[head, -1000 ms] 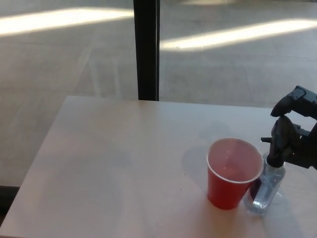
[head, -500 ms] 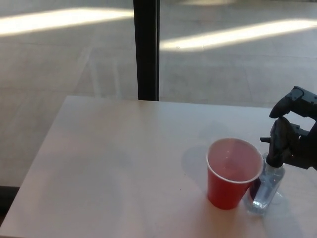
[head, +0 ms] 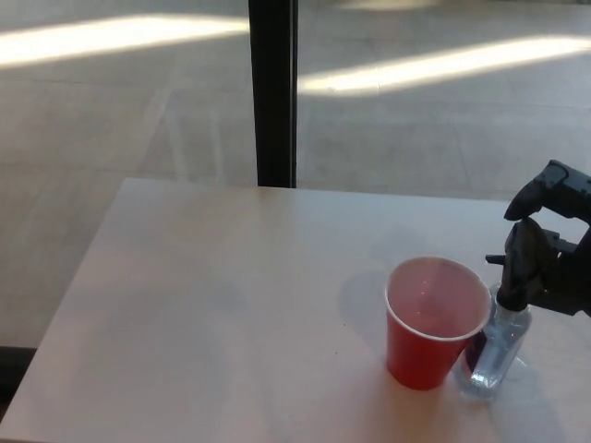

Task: The robot uses its right hand fist to press the hand soap kept in the middle of the table to get liquid hand soap out

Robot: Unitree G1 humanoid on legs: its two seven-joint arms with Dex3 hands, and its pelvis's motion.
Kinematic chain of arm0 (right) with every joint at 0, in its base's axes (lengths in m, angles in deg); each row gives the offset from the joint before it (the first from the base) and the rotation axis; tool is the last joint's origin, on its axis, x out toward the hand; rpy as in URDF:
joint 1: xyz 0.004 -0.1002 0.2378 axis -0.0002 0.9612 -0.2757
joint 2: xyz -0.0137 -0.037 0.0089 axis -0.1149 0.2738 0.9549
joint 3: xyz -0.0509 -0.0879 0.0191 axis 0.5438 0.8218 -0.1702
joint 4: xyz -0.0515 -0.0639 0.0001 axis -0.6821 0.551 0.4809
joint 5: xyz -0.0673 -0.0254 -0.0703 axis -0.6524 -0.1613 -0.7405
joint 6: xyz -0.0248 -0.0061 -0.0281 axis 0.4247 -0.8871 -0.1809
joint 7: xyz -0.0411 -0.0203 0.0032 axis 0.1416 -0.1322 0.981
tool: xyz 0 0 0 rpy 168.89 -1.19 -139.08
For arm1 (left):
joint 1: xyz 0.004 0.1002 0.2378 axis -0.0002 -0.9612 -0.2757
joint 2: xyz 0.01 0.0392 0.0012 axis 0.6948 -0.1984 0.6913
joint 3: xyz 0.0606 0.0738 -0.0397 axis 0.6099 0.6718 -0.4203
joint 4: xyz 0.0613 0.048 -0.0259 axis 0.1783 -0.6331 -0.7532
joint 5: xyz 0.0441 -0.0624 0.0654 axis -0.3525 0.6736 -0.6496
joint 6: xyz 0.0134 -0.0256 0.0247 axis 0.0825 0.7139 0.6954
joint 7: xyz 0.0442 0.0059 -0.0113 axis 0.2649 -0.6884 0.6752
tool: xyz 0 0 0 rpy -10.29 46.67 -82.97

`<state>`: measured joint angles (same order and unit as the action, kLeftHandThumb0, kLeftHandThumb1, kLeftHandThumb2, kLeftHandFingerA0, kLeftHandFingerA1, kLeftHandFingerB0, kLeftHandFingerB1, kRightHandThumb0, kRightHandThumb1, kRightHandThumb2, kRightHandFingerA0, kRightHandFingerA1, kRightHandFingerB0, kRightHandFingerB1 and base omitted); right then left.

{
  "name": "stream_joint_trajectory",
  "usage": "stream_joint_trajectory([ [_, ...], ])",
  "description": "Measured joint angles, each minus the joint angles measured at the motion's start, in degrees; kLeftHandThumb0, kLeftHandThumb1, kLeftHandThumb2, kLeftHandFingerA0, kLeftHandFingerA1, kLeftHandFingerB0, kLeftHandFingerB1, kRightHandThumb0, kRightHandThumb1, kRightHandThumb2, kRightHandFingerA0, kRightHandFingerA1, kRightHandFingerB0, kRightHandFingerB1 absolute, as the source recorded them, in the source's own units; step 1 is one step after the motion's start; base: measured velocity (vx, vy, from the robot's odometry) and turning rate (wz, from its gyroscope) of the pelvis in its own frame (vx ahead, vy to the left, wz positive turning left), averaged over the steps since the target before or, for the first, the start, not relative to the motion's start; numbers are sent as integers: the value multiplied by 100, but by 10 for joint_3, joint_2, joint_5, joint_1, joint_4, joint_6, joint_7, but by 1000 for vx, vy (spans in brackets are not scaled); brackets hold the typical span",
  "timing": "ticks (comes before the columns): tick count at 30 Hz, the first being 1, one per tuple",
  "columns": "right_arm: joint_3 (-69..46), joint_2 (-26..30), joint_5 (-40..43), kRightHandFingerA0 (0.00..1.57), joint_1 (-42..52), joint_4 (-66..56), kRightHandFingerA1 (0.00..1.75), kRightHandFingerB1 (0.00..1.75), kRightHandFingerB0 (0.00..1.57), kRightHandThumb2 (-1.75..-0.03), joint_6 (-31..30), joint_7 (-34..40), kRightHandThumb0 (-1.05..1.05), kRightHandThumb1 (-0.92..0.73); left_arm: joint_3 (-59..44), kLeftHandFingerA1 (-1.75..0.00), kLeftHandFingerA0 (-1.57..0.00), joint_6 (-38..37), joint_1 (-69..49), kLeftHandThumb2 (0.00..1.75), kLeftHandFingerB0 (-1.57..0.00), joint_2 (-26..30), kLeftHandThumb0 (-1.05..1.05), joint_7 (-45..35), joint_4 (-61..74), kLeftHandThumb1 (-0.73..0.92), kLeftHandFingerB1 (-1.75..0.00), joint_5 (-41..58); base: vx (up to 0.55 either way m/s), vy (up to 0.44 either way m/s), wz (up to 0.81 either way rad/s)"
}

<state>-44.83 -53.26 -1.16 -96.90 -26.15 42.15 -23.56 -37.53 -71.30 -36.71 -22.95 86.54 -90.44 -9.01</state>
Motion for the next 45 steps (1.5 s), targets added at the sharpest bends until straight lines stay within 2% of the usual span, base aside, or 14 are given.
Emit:
stream_joint_trajectory([
  [5, 3, 0, 0, 104, 0, 6, 175, 172, 73, -141, 11, 0, -24, -47, 0, -90, -42, 0, 3, 134, -20, 0, -52, 0, 0, 92, -73, 0, 0, 0, 0],
  [6, 3, 0, 0, 104, 0, 7, 175, 173, 72, -139, 12, 0, -25, -48, 0, -81, -35, 0, 4, 148, -17, 0, -30, 0, 0, 91, -69, 0, 0, 0, 0],
  [10, 5, 0, 0, 104, 0, 9, 175, 173, 73, -138, 19, 0, -23, -49, 0, -93, -46, 0, 5, 134, -22, 0, -51, 0, 1, 92, -75, 0, 0, 0, 0],
  [11, 6, 0, 0, 104, 0, 10, 175, 173, 73, -137, 20, 0, -23, -49, 0, -85, -42, 0, 5, 148, -18, 0, -30, 0, 1, 91, -70, 0, 0, 0, 0],
  [14, 7, 0, 0, 105, 0, 13, 175, 172, 73, -139, 24, 0, -24, -48, 1, -93, -47, 0, 6, 134, -22, 0, -51, 0, 1, 92, -74, 0, 0, 0, 0],
  [15, 7, 0, 0, 104, 0, 13, 175, 174, 72, -137, 26, 0, -24, -50, 1, -79, -34, 0, 6, 148, -15, 0, -30, 0, 1, 91, -67, 0, 0, 0, 0],
  [16, 8, 0, 0, 104, 0, 14, 175, 174, 73, -136, 28, 0, -23, -51, 1, -91, -44, 0, 6, 135, -21, 0, -51, 0, 1, 92, -74, 0, 0, 0, 0],
  [17, 8, 0, 0, 103, 0, 15, 175, 175, 72, -135, 29, 0, -24, -52, 1, -79, -33, 0, 6, 148, -16, 0, -30, 0, 1, 91, -68, 0, 0, 0, 0],
  [30, 6, 7, 8, 102, 0, 15, 175, 170, 67, -122, 32, -2, -25, -61, 1, -93, -45, 0, 6, 134, -20, 0, -51, 0, 1, 92, -74, 0, 0, 0, 0],
  [31, 5, 8, 9, 98, 0, 14, 175, 163, 64, -112, 32, -2, -24, -67, 1, -79, -33, 0, 6, 148, -15, 0, -29, 0, 1, 91, -68, 0, 0, 0, 0],
  [36, -2, 10, 14, 98, 0, 5, 175, 163, 64, -127, 28, -2, -26, -58, 1, -78, -31, 0, 5, 148, -13, 0, -29, 0, 1, 92, -66, 0, 0, 0, 0],
  [41, -16, 16, 27, 98, -3, -4, 175, 159, 69, -121, 15, -4, -27, -59, 1, -83, -39, 0, 4, 148, -16, 0, -30, 0, 1, 92, -69, 0, 0, 0, 0],
  [42, -18, 17, 30, 98, -3, -4, 175, 151, 76, -102, 11, -4, -29, -67, 1, -81, -35, 0, 4, 148, -15, 0, -30, 0, 1, 92, -68, 0, 0, 0, 0],
  [45, -27, 25, 40, 99, -5, -9, 175, 161, 67, -115, -6, -4, -23, -61, 1, -95, -49, 0, 2, 135, -22, 0, -52, 0, 1, 92, -74, 0, 0, 0, 0],
])
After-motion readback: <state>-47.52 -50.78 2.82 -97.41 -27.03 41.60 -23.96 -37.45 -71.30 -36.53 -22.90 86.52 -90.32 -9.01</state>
